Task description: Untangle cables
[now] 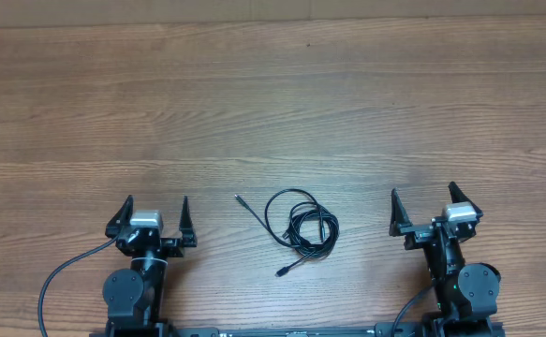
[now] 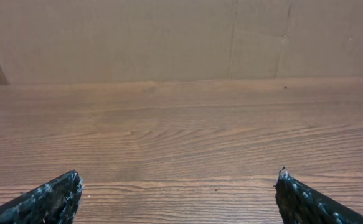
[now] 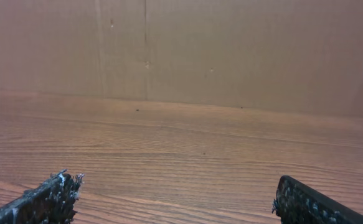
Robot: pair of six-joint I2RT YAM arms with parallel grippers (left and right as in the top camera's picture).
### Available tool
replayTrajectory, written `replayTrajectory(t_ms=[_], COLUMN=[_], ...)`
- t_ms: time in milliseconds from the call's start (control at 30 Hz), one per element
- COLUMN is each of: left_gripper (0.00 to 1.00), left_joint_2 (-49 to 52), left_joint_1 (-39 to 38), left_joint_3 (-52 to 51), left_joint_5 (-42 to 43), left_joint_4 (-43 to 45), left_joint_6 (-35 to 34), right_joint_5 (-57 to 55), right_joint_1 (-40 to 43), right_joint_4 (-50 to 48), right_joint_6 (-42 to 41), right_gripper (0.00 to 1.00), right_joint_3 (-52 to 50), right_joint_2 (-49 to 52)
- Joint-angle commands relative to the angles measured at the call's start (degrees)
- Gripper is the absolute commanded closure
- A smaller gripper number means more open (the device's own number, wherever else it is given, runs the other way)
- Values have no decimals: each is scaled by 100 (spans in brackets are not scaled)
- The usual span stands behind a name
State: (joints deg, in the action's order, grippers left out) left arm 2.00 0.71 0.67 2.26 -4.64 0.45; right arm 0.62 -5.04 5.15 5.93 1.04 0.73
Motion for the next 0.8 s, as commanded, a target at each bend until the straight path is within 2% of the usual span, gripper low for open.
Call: replayTrajectory(t_ms=[0,300,467,567,767], left_gripper=[0,0,0,0,0], left_joint_2=[20,20,20,20,24], left_joint_1=[-33,-33,-35,-35,-35], left_joint_3=[-13,-13,28,181,1014], left_joint_5=[-76,-44,1032,1292,1517], left_joint_4=[-26,46,9,-164,-787], left_joint_6=[127,87,-192,-501,-498], right_joint_5=[-55,-55,-55,-55,-55], right_joint_1=[-48,-48,-48,-48,-48], right_joint_4=[-37,-37,-37,-37,-37], right_joint_6=[-55,-55,-55,-55,-55], right_gripper=[0,0,0,0,0], right_joint_3=[-57,-57,-57,-57,-57], right_joint_2=[-57,-57,-57,-57,-57])
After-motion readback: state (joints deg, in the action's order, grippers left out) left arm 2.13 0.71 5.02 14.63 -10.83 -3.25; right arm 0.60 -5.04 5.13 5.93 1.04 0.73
